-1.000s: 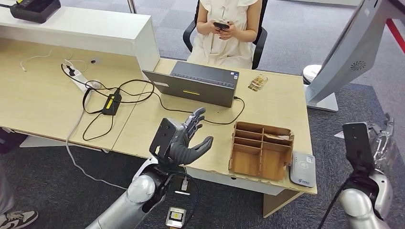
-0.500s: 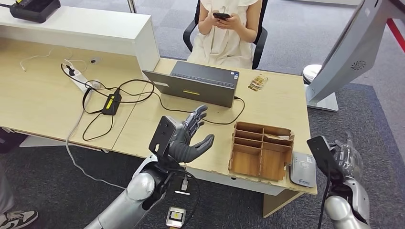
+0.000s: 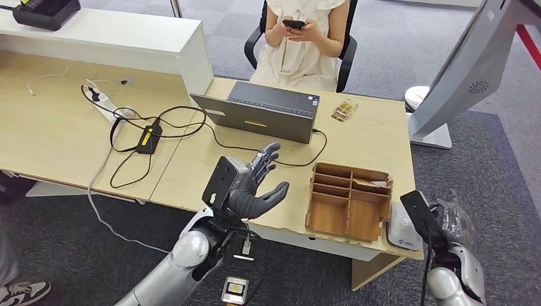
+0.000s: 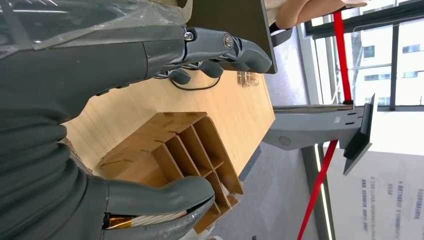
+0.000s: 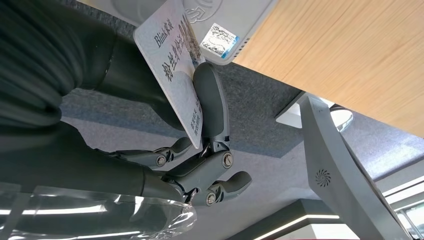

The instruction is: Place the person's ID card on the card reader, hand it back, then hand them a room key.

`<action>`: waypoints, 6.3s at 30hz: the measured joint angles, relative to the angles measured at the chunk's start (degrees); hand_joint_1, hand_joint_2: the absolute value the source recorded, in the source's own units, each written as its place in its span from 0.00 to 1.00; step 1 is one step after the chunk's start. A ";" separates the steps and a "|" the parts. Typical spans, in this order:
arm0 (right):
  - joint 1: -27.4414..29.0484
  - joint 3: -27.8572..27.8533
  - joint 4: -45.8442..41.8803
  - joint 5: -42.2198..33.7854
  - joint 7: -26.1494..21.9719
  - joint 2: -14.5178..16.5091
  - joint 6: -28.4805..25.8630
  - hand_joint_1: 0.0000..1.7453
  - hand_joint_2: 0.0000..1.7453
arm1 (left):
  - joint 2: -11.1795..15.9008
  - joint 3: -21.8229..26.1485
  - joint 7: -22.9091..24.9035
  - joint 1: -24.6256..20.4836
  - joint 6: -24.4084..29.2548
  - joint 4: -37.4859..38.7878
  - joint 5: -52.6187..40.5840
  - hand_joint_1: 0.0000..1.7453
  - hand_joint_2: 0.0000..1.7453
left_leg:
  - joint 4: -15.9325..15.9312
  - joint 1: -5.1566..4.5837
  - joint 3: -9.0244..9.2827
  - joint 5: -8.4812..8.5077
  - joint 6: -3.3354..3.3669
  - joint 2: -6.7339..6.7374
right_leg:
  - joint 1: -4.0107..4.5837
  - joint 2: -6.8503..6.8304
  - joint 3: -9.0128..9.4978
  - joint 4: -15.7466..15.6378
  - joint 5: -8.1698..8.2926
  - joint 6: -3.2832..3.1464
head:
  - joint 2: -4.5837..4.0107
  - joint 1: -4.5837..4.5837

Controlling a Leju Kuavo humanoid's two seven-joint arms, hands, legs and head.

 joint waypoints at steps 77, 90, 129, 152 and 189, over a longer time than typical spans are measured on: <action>-24.26 2.63 -3.37 -8.35 -4.61 3.09 3.02 1.00 1.00 | -3.37 -3.17 -1.81 -5.44 -6.39 5.23 2.97 0.00 1.00 | 0.01 -0.01 -0.02 0.06 -0.01 0.01 | -0.01 -0.01 -0.01 0.07 0.03 -0.03 | 0.00 0.01; -37.63 6.27 17.03 -8.57 -5.45 9.71 2.09 0.91 1.00 | -4.04 -4.95 -0.49 -7.38 -5.59 6.31 3.95 0.00 1.00 | 0.01 0.00 -0.05 0.06 -0.01 0.00 | 0.00 -0.01 -0.06 0.11 0.03 -0.04 | 0.00 0.00; -11.55 6.61 -23.29 -43.54 -8.56 8.26 -10.76 0.00 1.00 | 0.92 0.34 -0.43 -1.22 6.23 1.10 -1.14 0.00 1.00 | 0.00 0.04 0.03 0.03 -0.04 0.00 | 0.05 0.00 -0.02 0.07 -0.01 -0.05 | 0.00 0.00; 7.74 6.80 -42.36 -43.98 -7.04 6.55 -7.13 0.00 1.00 | 2.58 4.01 1.22 1.06 7.81 -2.96 -2.05 0.00 1.00 | -0.02 0.05 0.03 0.04 -0.06 0.01 | 0.05 0.01 -0.02 0.08 0.00 -0.07 | 0.00 0.00; 9.99 8.05 -46.26 -40.84 -3.99 4.56 -11.21 0.00 1.00 | 0.81 2.73 0.15 -0.52 2.76 -0.99 0.44 0.00 1.00 | -0.02 0.04 0.06 0.04 -0.06 0.04 | 0.06 0.03 -0.02 0.08 0.00 -0.07 | 0.00 0.00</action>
